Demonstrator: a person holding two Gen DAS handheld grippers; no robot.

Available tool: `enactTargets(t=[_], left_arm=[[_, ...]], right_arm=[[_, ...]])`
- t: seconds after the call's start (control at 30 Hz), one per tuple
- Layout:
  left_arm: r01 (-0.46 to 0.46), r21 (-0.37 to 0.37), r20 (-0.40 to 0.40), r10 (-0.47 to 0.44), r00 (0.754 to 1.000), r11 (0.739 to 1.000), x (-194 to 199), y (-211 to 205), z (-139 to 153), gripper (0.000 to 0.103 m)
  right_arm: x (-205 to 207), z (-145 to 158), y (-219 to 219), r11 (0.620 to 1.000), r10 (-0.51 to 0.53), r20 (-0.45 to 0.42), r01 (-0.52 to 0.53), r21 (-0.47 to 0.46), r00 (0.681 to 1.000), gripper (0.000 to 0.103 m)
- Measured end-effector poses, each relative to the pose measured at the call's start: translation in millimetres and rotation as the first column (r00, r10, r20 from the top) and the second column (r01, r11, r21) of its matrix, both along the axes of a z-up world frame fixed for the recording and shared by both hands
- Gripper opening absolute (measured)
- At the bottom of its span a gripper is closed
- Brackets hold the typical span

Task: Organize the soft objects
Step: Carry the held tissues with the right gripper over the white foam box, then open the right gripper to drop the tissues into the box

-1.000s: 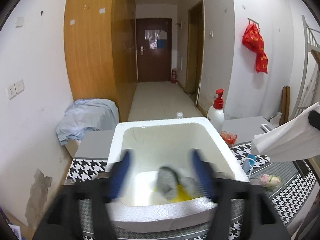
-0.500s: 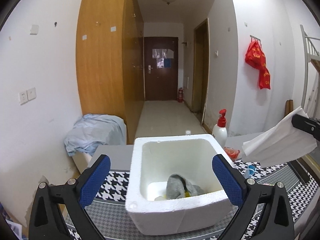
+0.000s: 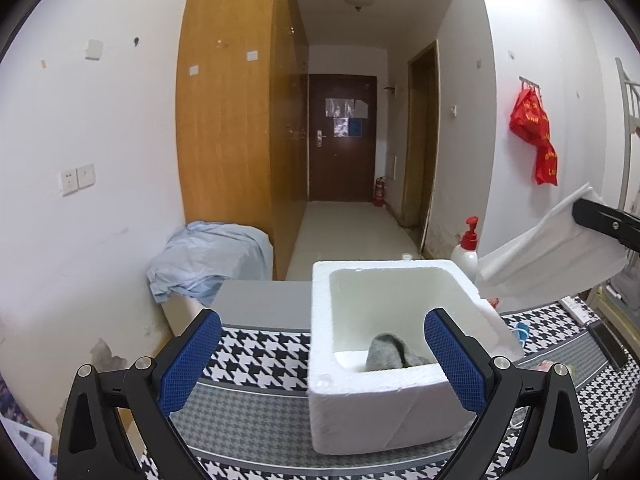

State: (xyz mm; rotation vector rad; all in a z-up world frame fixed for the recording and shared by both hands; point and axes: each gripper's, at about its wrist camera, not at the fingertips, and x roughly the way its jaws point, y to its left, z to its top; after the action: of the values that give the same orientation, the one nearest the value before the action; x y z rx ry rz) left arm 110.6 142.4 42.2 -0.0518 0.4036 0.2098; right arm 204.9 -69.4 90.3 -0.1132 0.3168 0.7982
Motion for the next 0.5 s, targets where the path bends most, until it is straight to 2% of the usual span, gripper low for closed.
enactTargets(t=[0.33, 0.5], left_arm=[[-0.051, -0.001, 0.010, 0.051, 0.999, 0.999, -17.9, 17.1, -1.9, 0.102], [-0.074, -0.008, 0.004, 0.075, 0.997, 0.997, -24.7, 25.8, -6.3, 0.102]], right_arm=[[4.2, -4.1, 33.4, 0.997, 0.064, -0.024, -0.064, -0.036, 0.998, 0.006], [14.1, -12.9, 53.4, 0.994, 0.083, -0.065, -0.087, -0.068, 0.994, 0.006]])
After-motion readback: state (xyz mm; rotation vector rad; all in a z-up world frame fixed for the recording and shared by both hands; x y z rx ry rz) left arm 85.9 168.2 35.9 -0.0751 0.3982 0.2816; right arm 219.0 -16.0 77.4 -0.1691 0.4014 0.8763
